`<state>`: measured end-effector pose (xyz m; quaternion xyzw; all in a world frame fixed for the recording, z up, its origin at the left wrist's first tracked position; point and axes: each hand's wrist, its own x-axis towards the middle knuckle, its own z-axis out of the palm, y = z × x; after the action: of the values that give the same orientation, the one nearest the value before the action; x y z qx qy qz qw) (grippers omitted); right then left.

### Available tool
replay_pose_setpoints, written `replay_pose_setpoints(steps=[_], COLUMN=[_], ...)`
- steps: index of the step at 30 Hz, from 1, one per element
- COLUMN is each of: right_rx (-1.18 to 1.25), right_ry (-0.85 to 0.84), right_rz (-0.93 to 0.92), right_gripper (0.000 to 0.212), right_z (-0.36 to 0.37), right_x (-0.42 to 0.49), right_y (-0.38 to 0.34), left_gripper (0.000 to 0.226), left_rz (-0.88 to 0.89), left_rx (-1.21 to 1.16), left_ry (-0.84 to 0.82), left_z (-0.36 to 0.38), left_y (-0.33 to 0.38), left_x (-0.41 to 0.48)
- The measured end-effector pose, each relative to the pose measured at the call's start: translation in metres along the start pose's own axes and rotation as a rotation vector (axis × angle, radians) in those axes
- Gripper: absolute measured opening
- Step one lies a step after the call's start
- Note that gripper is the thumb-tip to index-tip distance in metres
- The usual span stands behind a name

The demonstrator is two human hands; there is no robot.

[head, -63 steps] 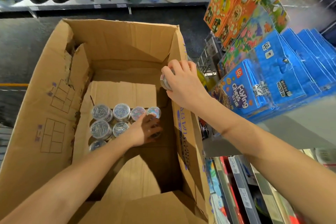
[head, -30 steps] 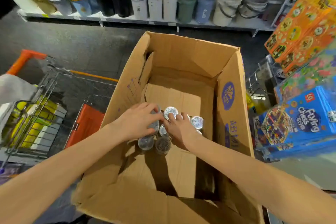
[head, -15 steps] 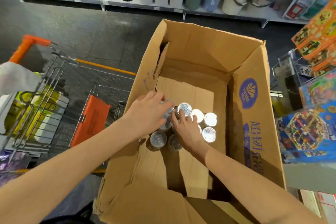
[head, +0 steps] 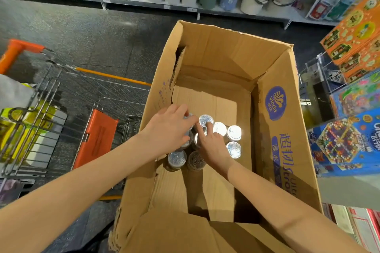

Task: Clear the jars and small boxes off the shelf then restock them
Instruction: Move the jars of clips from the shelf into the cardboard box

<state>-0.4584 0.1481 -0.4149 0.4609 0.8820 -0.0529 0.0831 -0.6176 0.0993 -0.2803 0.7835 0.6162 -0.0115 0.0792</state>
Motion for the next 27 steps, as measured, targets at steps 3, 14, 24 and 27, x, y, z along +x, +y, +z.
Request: replay_pose_setpoints(steps=[3, 14, 24, 27], right_rx=[0.01, 0.226, 0.477, 0.414], right_ry=[-0.047, -0.174, 0.443, 0.577], right_rz=[0.027, 0.147, 0.35, 0.463], right_gripper=[0.09, 0.09, 0.058, 0.059], right_z=[-0.005, -0.082, -0.214, -0.239], right_x=[-0.002, -0.028, -0.188, -0.257], right_y=[-0.003, 0.016, 0.093, 0.114], left_gripper=[0.051, 0.05, 0.059, 0.057], left_rz=[0.001, 0.062, 0.367, 0.504], left_rx=[0.006, 0.02, -0.021, -0.06], left_ry=[-0.012, -0.048, 0.252, 0.36], left_z=[-0.001, -0.024, -0.116, -0.143], left_y=[0.0, 0.025, 0.145, 0.195], left_x=[0.002, 0.017, 0.037, 0.027])
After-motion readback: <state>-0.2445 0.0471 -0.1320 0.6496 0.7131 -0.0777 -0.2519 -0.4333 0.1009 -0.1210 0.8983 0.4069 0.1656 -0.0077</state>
